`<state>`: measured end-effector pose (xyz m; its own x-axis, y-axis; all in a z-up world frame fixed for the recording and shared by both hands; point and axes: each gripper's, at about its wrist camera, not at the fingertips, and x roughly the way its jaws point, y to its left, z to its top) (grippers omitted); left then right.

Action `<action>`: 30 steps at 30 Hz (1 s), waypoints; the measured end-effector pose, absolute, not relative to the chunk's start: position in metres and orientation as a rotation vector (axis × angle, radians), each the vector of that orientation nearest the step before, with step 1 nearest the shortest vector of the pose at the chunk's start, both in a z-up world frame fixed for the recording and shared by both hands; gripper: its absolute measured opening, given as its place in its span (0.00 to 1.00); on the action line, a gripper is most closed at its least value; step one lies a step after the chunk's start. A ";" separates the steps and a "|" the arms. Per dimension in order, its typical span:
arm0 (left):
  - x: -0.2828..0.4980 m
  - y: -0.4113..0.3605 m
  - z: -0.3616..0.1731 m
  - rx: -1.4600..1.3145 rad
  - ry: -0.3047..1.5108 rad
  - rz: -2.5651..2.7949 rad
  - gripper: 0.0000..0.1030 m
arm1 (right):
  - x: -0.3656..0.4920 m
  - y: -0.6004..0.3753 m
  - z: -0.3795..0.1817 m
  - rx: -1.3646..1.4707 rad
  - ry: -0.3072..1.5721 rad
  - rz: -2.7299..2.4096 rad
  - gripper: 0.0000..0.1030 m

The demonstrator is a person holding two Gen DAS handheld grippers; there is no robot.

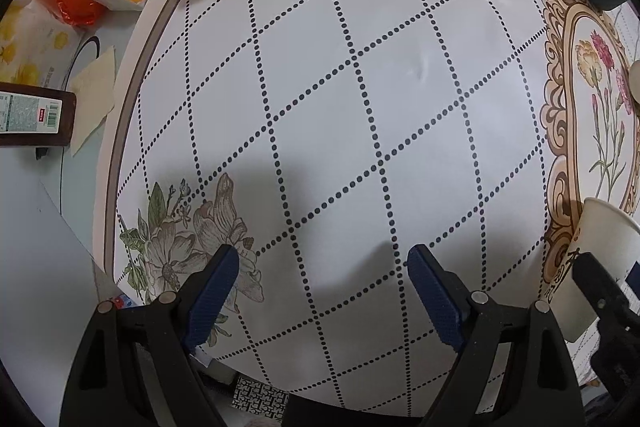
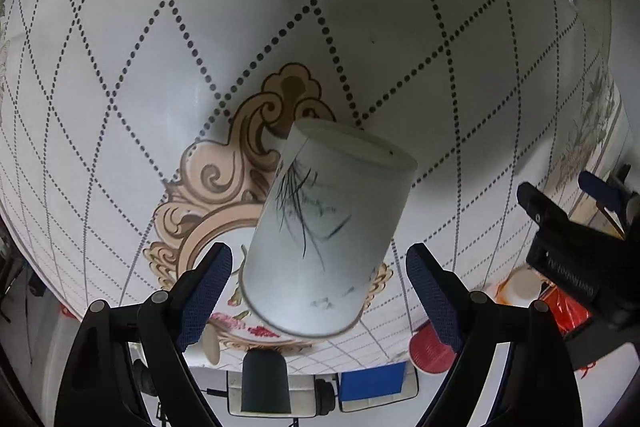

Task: Flip cup upside down
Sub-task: 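Lift the white cup with the right gripper and roll it rim-down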

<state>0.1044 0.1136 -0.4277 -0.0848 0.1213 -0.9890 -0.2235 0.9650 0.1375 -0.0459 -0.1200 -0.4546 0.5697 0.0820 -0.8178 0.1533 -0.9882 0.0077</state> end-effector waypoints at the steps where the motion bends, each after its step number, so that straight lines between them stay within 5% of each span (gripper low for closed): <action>1: 0.107 0.115 -0.429 -0.078 1.634 0.286 0.84 | -0.045 -0.120 -0.459 2.712 0.196 -1.413 0.85; 6: 0.110 0.110 -0.431 -0.063 1.638 0.282 0.84 | -0.039 -0.117 -0.471 2.718 0.165 -1.426 0.69; 20: 0.134 0.112 -0.428 -0.056 1.636 0.280 0.84 | -0.042 -0.101 -0.476 2.783 0.123 -1.507 0.64; 26: 0.134 0.109 -0.418 -0.046 1.632 0.286 0.84 | -0.042 -0.086 -0.470 2.892 0.006 -1.520 0.64; 30: 0.138 0.107 -0.411 -0.034 1.622 0.285 0.84 | -0.035 -0.066 -0.466 2.984 -0.266 -1.551 0.64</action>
